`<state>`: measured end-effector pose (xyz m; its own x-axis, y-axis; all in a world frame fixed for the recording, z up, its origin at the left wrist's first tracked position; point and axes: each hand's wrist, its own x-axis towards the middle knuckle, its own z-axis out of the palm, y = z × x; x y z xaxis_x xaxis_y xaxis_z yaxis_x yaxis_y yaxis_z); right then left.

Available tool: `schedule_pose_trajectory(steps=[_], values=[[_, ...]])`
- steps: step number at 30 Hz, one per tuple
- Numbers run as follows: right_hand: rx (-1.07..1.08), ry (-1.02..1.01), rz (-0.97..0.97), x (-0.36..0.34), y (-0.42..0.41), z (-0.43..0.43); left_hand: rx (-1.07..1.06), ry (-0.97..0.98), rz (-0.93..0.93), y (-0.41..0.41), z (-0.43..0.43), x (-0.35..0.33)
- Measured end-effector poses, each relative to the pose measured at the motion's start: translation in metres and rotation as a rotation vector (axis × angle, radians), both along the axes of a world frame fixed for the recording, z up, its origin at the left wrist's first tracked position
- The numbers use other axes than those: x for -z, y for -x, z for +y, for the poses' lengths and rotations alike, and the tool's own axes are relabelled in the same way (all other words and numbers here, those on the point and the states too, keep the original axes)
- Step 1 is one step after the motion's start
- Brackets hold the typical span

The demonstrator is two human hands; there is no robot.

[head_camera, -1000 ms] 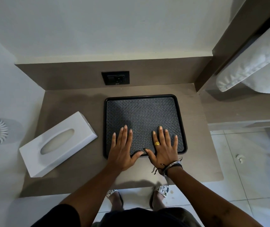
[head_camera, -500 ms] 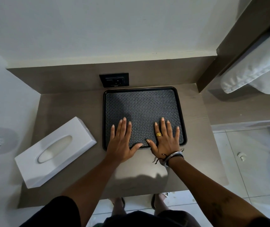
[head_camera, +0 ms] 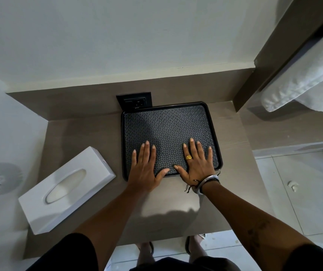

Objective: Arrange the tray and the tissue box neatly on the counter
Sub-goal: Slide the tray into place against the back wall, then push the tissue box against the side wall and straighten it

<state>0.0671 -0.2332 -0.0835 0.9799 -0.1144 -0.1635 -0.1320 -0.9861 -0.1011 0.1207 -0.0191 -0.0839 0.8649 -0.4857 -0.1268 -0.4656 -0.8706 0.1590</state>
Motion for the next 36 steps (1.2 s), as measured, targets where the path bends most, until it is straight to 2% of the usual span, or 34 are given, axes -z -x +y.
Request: schedule_pose_trajectory(steps=[7, 12, 16, 20, 23, 29, 32, 36], values=[[0.042, -0.041, -0.065, -0.010, 0.006, 0.005, -0.001, -0.010, -0.023, 0.001, 0.002, -0.012], [-0.038, -0.073, -0.140, -0.026, 0.032, 0.034, -0.075, 0.109, -0.108, 0.000, 0.022, -0.040], [-0.275, -0.121, -0.163, -0.027, 0.063, 0.074, -0.114, 0.091, -0.141, -0.008, 0.081, -0.056], [-0.600, -0.165, -0.102, -0.015, 0.084, 0.117, -0.101, -0.051, -0.148, -0.011, 0.157, -0.066], [-0.690, -0.128, -0.023, -0.011, 0.085, 0.145, -0.130, -0.097, -0.029, -0.009, 0.209, -0.069], [-0.657, -0.088, 0.111, -0.009, 0.071, 0.175, -0.230, -0.229, 0.281, -0.006, 0.276, -0.064], [-0.644, -0.061, 0.134, -0.007, 0.068, 0.181, -0.241, -0.214, 0.297, -0.009, 0.282, -0.061], [-0.620, -0.064, 0.167, -0.006, 0.067, 0.183, -0.271, -0.167, 0.213, -0.011, 0.275, -0.063]])
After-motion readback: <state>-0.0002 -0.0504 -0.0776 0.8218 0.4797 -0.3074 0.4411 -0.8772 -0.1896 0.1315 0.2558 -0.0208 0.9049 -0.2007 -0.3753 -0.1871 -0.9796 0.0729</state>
